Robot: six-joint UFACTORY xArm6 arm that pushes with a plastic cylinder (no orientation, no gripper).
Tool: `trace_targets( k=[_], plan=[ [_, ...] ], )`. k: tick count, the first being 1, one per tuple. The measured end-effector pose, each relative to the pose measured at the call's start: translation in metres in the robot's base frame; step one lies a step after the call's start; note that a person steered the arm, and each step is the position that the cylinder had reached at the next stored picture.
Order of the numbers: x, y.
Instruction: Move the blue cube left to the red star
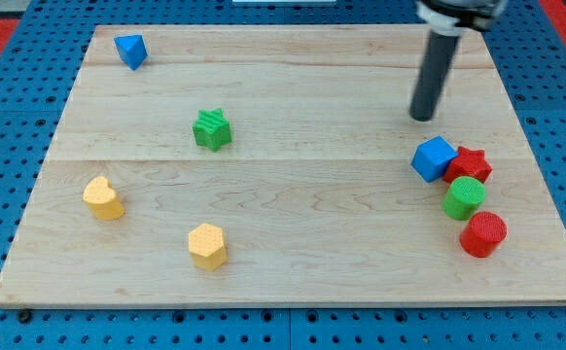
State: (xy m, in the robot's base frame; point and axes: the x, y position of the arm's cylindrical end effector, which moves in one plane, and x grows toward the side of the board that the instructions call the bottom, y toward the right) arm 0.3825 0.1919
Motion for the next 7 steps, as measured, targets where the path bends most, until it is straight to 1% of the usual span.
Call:
trace_targets(
  k=[1, 2, 3, 4, 5, 7],
  plan=[
    [0.047, 0.006],
    [0.072, -0.009],
    [0.063, -0.018],
    [0.024, 0.000],
    [0.036, 0.043],
    [0.087, 0.040]
  ],
)
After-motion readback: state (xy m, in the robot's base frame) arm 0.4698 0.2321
